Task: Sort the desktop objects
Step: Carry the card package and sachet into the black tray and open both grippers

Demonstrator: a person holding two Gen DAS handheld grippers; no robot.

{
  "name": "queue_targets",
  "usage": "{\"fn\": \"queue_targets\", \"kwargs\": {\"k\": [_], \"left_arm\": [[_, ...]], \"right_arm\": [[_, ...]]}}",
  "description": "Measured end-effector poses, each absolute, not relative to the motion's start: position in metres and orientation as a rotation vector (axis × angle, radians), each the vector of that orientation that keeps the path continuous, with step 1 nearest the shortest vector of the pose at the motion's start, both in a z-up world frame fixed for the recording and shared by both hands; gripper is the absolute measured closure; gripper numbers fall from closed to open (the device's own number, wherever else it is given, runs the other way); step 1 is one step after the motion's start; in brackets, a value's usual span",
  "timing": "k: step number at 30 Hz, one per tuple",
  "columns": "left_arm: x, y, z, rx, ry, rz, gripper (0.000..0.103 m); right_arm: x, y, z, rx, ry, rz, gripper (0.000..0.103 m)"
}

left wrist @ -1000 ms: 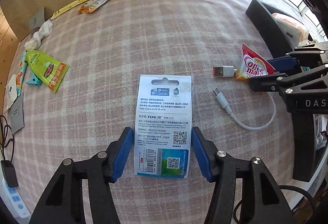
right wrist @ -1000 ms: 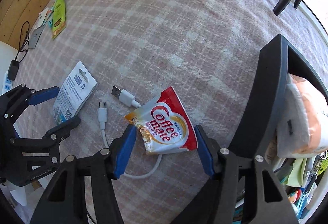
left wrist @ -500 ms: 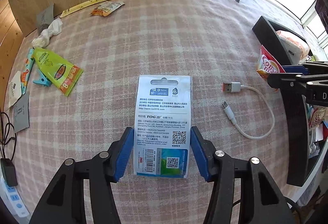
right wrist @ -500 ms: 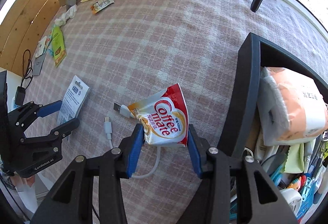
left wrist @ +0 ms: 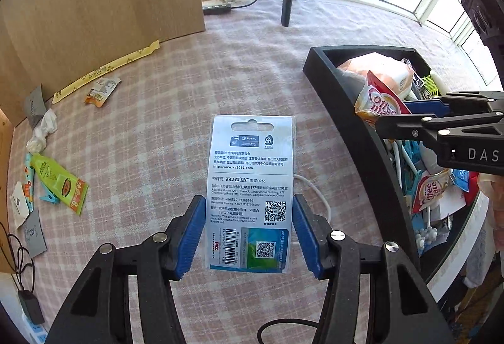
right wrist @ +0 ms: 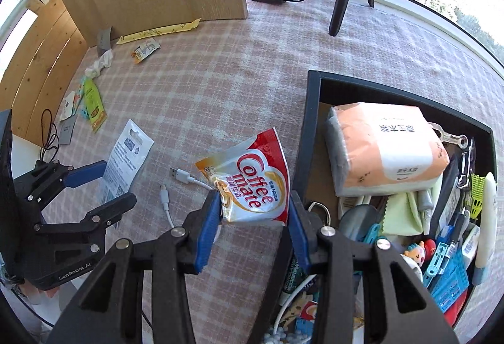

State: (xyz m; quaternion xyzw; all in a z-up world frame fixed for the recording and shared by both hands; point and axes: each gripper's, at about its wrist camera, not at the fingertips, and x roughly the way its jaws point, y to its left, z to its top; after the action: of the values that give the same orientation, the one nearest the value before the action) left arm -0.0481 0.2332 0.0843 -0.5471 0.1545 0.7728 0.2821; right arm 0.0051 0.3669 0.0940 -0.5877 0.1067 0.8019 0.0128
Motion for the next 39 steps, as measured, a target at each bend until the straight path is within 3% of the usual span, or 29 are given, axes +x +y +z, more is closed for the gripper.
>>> {"fn": "queue_targets", "kwargs": {"k": [24,26,27,28,29,30,39], "left_arm": [[0.023,0.421,0.137,-1.186,0.597,1.754,0.049],[0.027,0.427,0.14,-1.177,0.589,1.738,0.043],[0.028,0.428,0.142,-1.173,0.587,1.741,0.034],[0.029,0.427,0.143,-1.168,0.582,1.744,0.029],[0.027,0.425,0.144,-1.166,0.578,1.752,0.026],[0.025,0.423,0.144,-1.172,0.579,1.76,0.026],[-0.017,0.371,0.143,-1.215,0.545,1.873,0.026]], "right_arm": [[0.127,0.537,0.123,-1.535,0.577,2.223,0.062],[0.131,0.54,0.125,-1.519,0.589,2.231,0.06],[0.132,0.541,0.126,-1.513,0.599,2.241,0.055],[0.133,0.542,0.126,-1.513,0.606,2.241,0.044],[0.135,0.541,0.129,-1.5,0.607,2.246,0.039],[0.136,0.54,0.131,-1.486,0.601,2.253,0.036],[0.126,0.524,0.141,-1.479,0.591,2.294,0.036]]}}
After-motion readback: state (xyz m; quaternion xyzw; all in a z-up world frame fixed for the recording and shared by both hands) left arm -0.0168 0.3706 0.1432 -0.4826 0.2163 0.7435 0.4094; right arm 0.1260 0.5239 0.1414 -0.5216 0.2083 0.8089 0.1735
